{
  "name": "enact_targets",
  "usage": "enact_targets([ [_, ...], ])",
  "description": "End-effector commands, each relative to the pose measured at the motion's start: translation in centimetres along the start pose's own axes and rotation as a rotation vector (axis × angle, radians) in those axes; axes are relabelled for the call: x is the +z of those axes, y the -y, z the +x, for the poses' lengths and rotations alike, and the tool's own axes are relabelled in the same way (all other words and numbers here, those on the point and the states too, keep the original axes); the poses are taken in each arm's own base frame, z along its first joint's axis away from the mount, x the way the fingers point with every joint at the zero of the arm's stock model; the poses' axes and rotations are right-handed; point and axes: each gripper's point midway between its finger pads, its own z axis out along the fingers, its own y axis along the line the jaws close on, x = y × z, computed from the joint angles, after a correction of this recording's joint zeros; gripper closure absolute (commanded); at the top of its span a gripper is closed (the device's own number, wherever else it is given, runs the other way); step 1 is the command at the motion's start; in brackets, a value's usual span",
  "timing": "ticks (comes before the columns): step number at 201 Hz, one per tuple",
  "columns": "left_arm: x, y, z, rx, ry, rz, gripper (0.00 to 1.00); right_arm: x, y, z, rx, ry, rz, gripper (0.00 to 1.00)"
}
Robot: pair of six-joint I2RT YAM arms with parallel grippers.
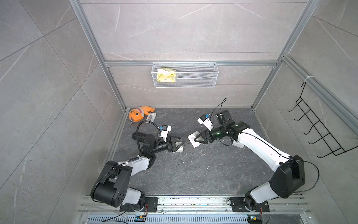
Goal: Take the necklace out of the lift-off lid jewelry box
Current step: Pick up the jewelry box from the center of the board, then open the lid on the jewelry box.
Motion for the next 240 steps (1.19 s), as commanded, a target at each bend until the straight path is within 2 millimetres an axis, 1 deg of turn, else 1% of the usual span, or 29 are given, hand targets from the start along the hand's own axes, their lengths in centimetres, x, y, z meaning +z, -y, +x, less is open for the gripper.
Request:
enact_targets([
  [1,1.1,6.0,-3.0,0.165,0.054,0.242,0.16,-0.6,-3.0,-0.8,0.011,0.044,-0.157,0.35],
  [13,1.9,7.4,-2.9,0.196,0.037,0.294,0.15,-1.0,-3.5,-1.1,0.005,0.059,-0.176,0.35],
  [28,2.4,9.0,-2.5,0.238,0.022,0.343,0.15,-1.5,-4.0,-1.5,0.0,0.073,-0.198,0.35],
  [37,2.5,9.7,-2.6,0.257,0.022,0.36,0.15,-1.7,-4.2,-1.6,-0.002,0.081,-0.207,0.35],
  [51,2.5,10.3,-2.6,0.265,0.023,0.372,0.14,-2.1,-4.6,-1.9,-0.01,0.094,-0.221,0.35],
  [80,2.6,10.3,-2.7,0.258,0.025,0.371,0.14,-2.4,-5.0,-2.3,-0.021,0.11,-0.236,0.35],
  [112,2.8,10.6,-2.8,0.255,0.03,0.375,0.14,-2.1,-4.9,-2.0,-0.015,0.103,-0.251,0.35],
  [161,3.4,9.6,-3.2,0.218,0.046,0.347,0.15,-2.2,-5.3,-1.6,-0.031,0.106,-0.278,0.35],
  [182,3.4,9.6,-3.4,0.213,0.053,0.342,0.15,-2.2,-5.3,-1.5,-0.035,0.105,-0.284,0.35],
  [207,3.2,9.9,-3.5,0.218,0.06,0.344,0.19,-2.1,-5.4,-1.5,-0.04,0.108,-0.292,0.35],
  [225,3.1,10.1,-3.6,0.223,0.064,0.346,0.26,-2.1,-5.4,-1.5,-0.039,0.112,-0.296,0.35],
  [240,3.0,10.3,-3.6,0.226,0.065,0.347,0.3,-2.1,-5.3,-1.5,-0.04,0.114,-0.295,0.35],
])
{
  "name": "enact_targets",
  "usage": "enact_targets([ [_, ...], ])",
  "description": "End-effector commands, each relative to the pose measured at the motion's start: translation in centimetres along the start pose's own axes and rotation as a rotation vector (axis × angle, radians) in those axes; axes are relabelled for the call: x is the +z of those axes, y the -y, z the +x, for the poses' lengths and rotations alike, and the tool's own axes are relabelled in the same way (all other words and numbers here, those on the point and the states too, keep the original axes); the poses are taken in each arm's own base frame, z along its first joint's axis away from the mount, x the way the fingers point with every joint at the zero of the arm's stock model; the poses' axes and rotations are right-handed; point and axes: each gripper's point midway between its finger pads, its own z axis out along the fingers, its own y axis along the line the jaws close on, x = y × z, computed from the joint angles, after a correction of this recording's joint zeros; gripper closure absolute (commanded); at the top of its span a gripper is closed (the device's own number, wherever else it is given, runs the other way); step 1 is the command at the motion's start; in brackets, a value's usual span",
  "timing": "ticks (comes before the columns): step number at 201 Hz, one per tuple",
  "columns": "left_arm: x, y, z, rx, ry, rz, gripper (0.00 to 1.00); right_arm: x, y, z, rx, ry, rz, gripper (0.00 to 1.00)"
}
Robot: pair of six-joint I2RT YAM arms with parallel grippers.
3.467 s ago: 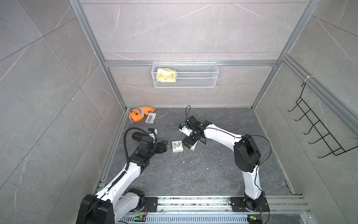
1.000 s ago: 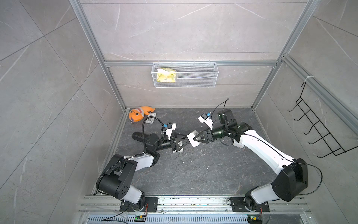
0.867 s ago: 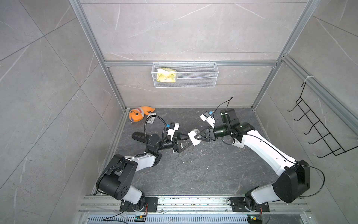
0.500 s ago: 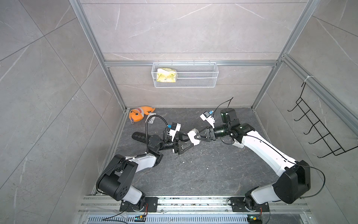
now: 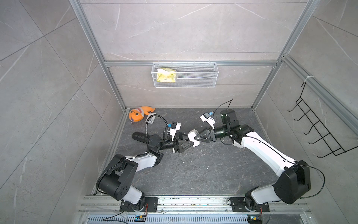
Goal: Take the necklace out of the lift-off lid jewelry box
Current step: Open the lid on the jewelry box.
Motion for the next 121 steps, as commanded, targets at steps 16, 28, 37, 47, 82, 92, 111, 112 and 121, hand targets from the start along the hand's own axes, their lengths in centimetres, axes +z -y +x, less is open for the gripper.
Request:
enact_targets([
  [16,0.1,2.0,-2.5,0.129,0.068,0.03,0.32,-0.3,-1.1,-0.1,-0.014,0.011,-0.034,0.35],
  [28,0.0,2.0,-2.5,0.132,0.073,0.025,0.33,-0.4,-1.2,-0.1,-0.021,0.015,-0.032,0.35],
  [37,-0.2,2.0,-2.5,0.132,0.08,0.016,0.33,-0.6,-1.2,-0.1,-0.018,0.018,-0.026,0.35],
  [47,-0.2,2.0,-2.5,0.133,0.082,0.012,0.33,-0.9,-1.1,-0.2,-0.019,0.023,-0.013,0.35],
  [82,-0.6,1.6,-1.9,0.115,0.086,-0.009,0.33,-2.9,-0.5,-0.3,-0.006,0.056,0.047,0.35],
  [92,-0.6,1.5,-1.8,0.112,0.085,-0.01,0.33,-3.3,-0.3,-0.3,-0.003,0.062,0.064,0.35],
  [111,-0.7,1.5,-1.8,0.108,0.083,-0.016,0.33,-3.8,0.4,0.1,0.02,0.071,0.115,0.35],
  [112,-0.7,1.4,-1.8,0.107,0.083,-0.016,0.33,-3.8,0.5,0.1,0.022,0.071,0.119,0.35],
  [121,-0.7,1.5,-1.8,0.109,0.08,-0.016,0.33,-4.0,1.5,0.6,0.052,0.067,0.173,0.35],
])
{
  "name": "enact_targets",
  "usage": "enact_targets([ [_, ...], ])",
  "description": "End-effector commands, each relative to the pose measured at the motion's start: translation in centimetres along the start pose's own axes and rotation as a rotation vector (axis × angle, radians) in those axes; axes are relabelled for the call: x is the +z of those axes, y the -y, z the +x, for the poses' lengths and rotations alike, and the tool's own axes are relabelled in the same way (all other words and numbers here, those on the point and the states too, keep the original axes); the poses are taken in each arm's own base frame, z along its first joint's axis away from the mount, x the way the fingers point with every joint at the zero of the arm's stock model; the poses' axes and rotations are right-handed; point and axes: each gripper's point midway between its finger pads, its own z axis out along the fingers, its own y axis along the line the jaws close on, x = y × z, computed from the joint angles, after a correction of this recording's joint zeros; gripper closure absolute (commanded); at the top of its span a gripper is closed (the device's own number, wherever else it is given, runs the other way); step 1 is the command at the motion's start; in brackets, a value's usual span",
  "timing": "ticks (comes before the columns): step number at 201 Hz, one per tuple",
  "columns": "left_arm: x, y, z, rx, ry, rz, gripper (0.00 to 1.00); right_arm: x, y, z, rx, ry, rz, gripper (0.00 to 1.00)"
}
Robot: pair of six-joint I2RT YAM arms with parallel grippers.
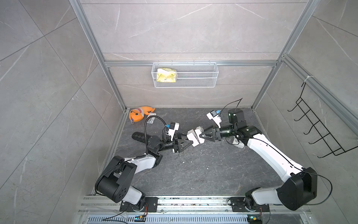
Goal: Take the necklace out of the lift-off lid jewelry box
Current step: Open the lid on the jewelry box, then place the lid at the center of the board.
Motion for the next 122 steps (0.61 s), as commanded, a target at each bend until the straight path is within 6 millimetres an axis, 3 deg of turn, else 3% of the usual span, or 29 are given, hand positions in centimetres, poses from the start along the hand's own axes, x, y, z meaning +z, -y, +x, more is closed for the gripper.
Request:
enact_targets([
  [1,-0.2,1.8,-1.6,0.113,0.04,0.033,0.33,-0.6,1.5,1.4,0.071,-0.013,0.106,0.35],
  [17,-0.2,1.9,-1.6,0.116,0.032,0.027,0.33,-0.9,4.8,3.1,0.152,-0.041,0.271,0.35],
  [57,-0.3,2.7,-1.7,0.137,-0.005,0.015,0.32,-2.5,12.6,10.4,0.365,-0.178,0.634,0.35],
  [95,-0.5,3.1,-1.8,0.156,-0.033,-0.004,0.32,-4.6,17.2,16.6,0.499,-0.322,0.886,0.33],
  [122,-0.5,3.0,-1.5,0.151,-0.043,-0.008,0.32,-5.3,18.7,18.7,0.53,-0.394,0.959,0.26],
])
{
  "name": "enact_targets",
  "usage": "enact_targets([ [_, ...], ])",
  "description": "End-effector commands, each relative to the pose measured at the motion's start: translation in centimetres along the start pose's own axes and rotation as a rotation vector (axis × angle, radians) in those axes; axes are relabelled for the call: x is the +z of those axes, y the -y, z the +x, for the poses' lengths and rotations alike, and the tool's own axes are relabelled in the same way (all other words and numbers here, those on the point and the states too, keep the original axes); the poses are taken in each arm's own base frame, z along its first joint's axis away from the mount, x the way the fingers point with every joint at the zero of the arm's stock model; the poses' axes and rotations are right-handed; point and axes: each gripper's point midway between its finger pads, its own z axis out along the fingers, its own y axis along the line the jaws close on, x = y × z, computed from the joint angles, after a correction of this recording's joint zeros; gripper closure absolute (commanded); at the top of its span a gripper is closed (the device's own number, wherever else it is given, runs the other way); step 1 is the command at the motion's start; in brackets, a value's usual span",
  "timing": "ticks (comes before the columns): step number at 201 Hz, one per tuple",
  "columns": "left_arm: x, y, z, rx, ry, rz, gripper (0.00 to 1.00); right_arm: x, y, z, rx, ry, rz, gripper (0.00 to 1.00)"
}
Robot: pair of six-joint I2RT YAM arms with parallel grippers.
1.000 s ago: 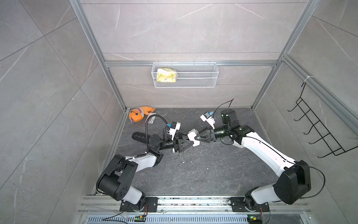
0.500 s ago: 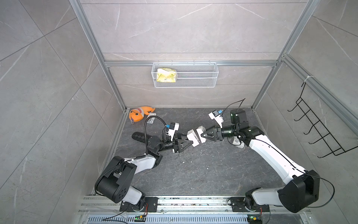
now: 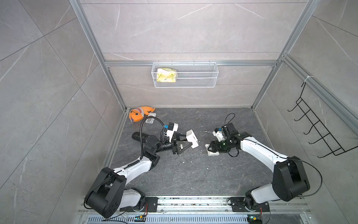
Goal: Take the necklace out of the lift-off lid jewelry box
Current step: Place the lid at the center of the board, then place the jewelry box at the center of the board.
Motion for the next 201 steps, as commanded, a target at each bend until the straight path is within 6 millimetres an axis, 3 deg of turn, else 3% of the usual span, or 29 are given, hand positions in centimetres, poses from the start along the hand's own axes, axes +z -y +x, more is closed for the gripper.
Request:
enact_targets([
  [1,0.1,0.8,-0.9,0.071,-0.004,0.023,0.32,0.9,3.3,1.4,0.044,-0.056,0.163,0.26],
  [45,0.3,0.4,-0.7,0.051,-0.005,0.029,0.32,1.9,4.0,1.9,0.035,-0.1,0.185,0.2],
  [62,0.4,0.4,-0.6,0.047,-0.008,0.034,0.32,1.6,3.4,1.4,0.022,-0.081,0.162,0.19],
  [71,0.4,0.5,-0.6,0.046,-0.011,0.038,0.32,0.9,1.9,0.7,-0.004,-0.047,0.088,0.21],
  [84,0.4,0.6,-0.5,0.048,-0.019,0.051,0.32,-0.6,-2.6,-0.6,-0.078,0.03,-0.141,0.24],
  [102,0.5,0.7,-0.4,0.044,-0.029,0.063,0.32,-4.8,-9.0,-2.3,-0.198,0.149,-0.471,0.35],
  [121,0.6,0.9,-0.4,0.045,-0.039,0.08,0.32,-8.9,-12.8,-3.7,-0.289,0.236,-0.645,0.48],
  [143,0.7,1.2,-0.4,0.048,-0.049,0.102,0.32,-12.0,-15.4,-5.0,-0.36,0.283,-0.757,0.64],
  [172,0.7,1.7,-0.3,0.05,-0.067,0.134,0.32,-14.2,-17.5,-4.6,-0.432,0.295,-0.834,0.62],
  [201,0.8,2.0,-0.3,0.057,-0.082,0.158,0.32,-15.0,-18.4,-3.9,-0.466,0.3,-0.852,0.61],
])
